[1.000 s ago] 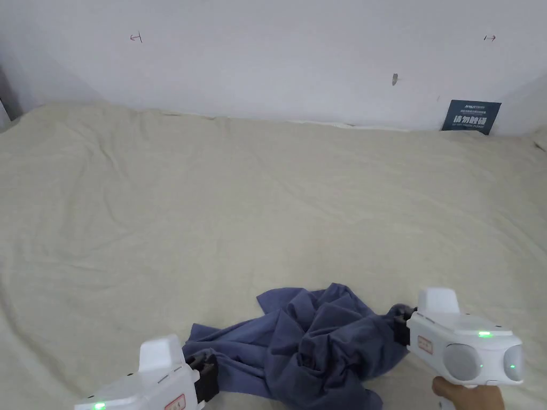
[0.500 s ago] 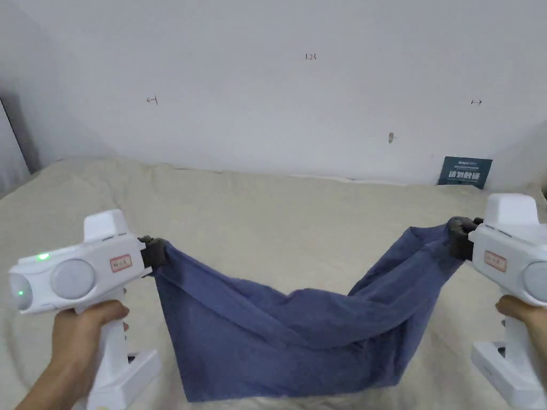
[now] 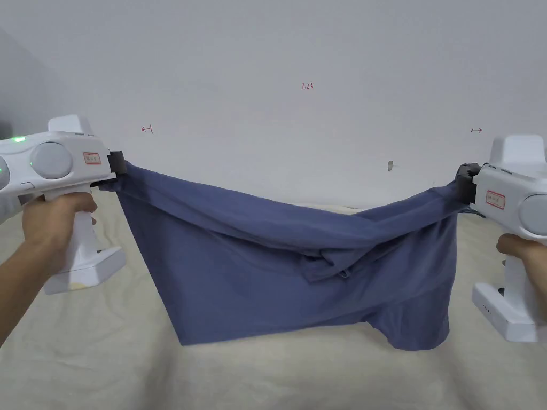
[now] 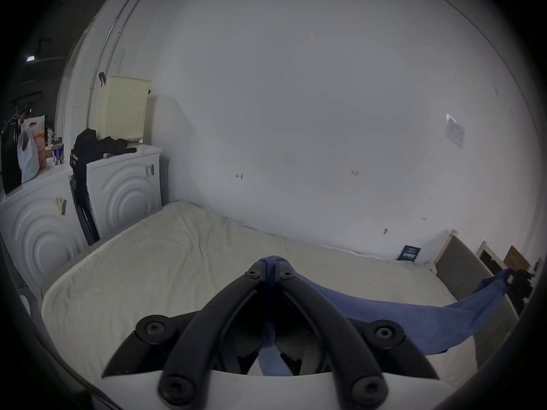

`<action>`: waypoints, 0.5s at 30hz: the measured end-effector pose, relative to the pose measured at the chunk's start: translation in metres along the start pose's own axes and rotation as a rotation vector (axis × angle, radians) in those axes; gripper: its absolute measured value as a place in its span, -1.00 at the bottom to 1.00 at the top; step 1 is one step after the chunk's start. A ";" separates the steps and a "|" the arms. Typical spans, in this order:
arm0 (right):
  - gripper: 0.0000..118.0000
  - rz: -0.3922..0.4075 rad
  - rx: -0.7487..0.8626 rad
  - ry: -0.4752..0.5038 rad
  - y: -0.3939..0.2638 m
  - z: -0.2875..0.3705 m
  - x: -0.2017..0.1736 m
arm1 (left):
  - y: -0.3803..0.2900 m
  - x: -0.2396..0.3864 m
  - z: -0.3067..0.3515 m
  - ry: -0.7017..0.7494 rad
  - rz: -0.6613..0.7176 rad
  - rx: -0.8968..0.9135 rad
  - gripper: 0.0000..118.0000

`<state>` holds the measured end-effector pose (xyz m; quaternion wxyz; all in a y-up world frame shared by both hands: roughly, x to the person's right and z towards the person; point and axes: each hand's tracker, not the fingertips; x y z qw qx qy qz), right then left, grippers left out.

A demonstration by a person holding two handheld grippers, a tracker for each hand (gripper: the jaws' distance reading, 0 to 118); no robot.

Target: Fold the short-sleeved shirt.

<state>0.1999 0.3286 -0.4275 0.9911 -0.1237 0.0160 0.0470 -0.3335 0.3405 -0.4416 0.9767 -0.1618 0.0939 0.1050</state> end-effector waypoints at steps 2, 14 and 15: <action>-0.89 -0.014 -0.006 -0.004 -0.003 -0.014 0.002 | 0.001 0.001 -0.023 0.043 -0.028 -0.001 -0.91; -0.89 -0.063 -0.142 -0.024 -0.090 -0.075 -0.018 | -0.078 -0.032 -0.093 0.088 -0.077 -0.124 -0.91; -0.89 -0.066 -0.157 -0.021 -0.100 -0.072 -0.022 | -0.087 -0.034 -0.093 0.083 -0.082 -0.137 -0.91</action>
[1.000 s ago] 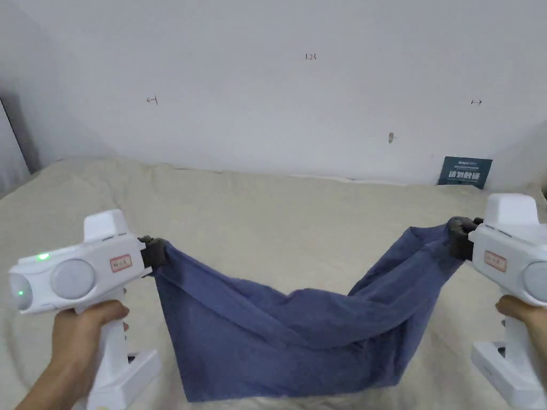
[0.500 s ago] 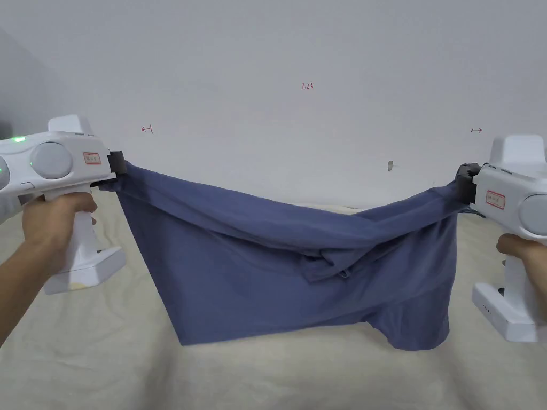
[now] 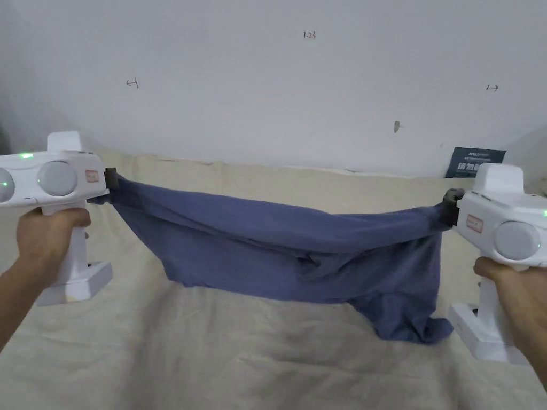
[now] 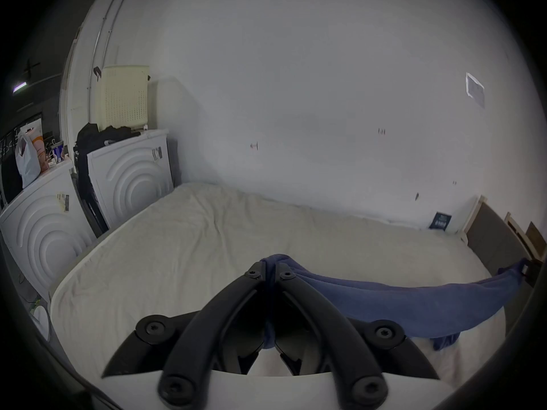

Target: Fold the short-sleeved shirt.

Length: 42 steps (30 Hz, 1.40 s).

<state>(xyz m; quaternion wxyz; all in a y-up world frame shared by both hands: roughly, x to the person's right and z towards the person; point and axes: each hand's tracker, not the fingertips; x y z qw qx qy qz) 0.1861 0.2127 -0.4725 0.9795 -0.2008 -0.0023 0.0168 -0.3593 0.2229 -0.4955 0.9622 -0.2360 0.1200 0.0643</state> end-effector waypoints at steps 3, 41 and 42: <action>-0.89 0.001 -0.050 0.003 -0.032 -0.002 -0.003 | -0.030 -0.001 0.001 -0.011 -0.006 -0.045 -0.91; -0.89 -0.177 -0.623 -0.110 -0.374 0.193 0.034 | -0.370 -0.074 0.192 0.077 -0.036 -0.617 -0.91; -0.89 -0.164 -0.622 -0.114 -0.373 0.192 0.034 | -0.374 -0.074 0.187 0.079 -0.031 -0.621 -0.91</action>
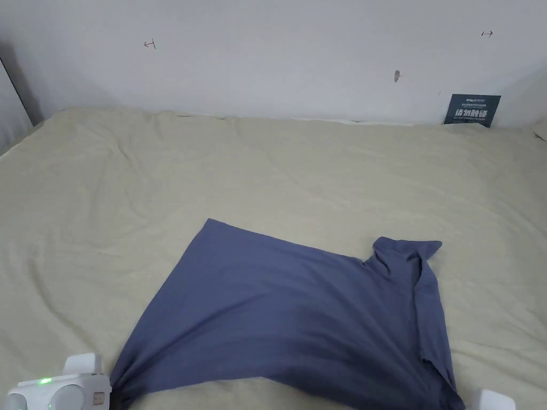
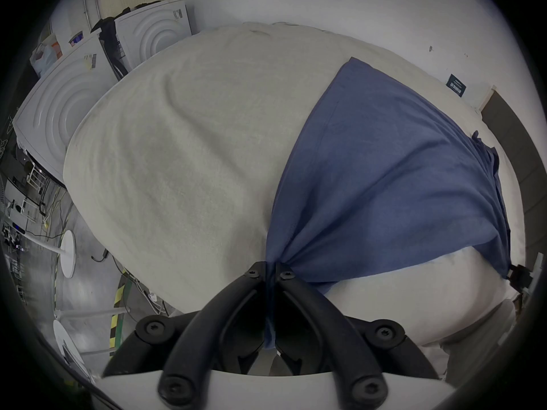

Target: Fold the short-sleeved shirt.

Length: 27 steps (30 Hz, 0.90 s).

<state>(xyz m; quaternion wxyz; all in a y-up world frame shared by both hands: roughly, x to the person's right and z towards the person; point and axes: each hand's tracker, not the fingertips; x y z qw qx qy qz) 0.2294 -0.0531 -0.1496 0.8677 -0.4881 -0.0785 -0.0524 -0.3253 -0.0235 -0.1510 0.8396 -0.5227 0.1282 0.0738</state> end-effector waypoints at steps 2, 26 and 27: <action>-0.88 0.012 -0.009 -0.009 0.006 0.004 -0.004 | 0.002 0.004 0.000 0.007 0.003 -0.008 -0.91; 0.53 0.128 0.821 0.046 0.105 0.206 -0.061 | 0.084 0.113 0.176 -0.172 -0.183 0.901 0.55; 0.48 0.132 0.834 0.043 0.105 0.208 -0.063 | 0.083 0.118 0.177 -0.175 -0.184 0.916 0.42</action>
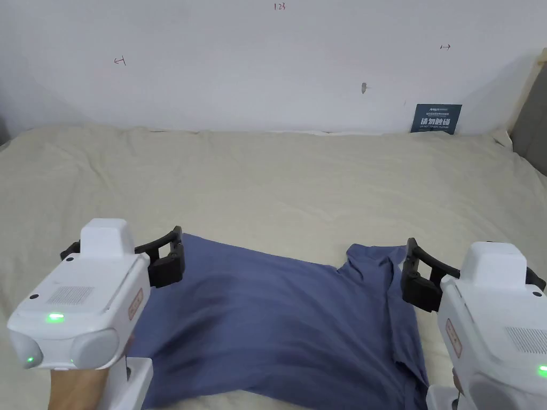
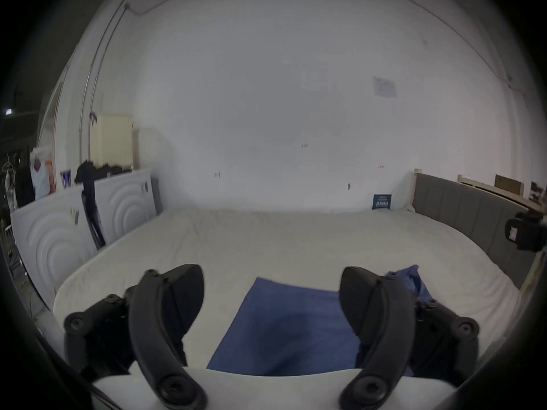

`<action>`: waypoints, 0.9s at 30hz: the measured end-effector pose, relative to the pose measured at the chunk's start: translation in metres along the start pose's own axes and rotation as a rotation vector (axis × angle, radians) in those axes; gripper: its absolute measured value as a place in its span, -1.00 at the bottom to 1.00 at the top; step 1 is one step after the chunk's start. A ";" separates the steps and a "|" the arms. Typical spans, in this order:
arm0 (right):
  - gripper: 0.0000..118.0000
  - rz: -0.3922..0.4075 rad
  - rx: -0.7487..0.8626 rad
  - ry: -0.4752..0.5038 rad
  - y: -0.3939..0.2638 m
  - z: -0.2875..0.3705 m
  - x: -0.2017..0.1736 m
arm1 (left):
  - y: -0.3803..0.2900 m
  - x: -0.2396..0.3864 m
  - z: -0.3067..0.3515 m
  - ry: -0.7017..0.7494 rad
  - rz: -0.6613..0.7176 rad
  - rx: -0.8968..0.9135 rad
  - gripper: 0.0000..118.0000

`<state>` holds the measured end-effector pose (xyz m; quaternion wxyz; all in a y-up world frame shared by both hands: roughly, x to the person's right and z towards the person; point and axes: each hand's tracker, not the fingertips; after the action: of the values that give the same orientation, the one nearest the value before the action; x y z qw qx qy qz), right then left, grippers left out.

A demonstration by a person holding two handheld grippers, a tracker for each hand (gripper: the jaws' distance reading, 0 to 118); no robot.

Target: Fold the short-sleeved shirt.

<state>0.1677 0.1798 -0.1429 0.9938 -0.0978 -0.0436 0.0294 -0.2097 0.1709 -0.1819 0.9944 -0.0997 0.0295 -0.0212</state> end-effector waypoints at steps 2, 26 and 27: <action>0.45 0.004 0.027 0.000 0.002 0.004 -0.002 | -0.004 0.004 -0.004 -0.019 0.003 0.017 0.38; -0.99 0.020 -0.039 -0.017 -0.012 -0.065 -0.002 | -0.006 0.000 -0.162 -0.153 0.063 -0.356 -1.00; -0.99 0.020 -0.049 -0.018 -0.014 -0.071 -0.002 | -0.007 -0.003 -0.177 -0.149 0.069 -0.382 -1.00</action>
<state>0.1727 0.1527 -0.2097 0.9903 -0.1225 -0.0523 0.0392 -0.2238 0.1291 -0.3533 0.9570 -0.2865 -0.0371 0.0265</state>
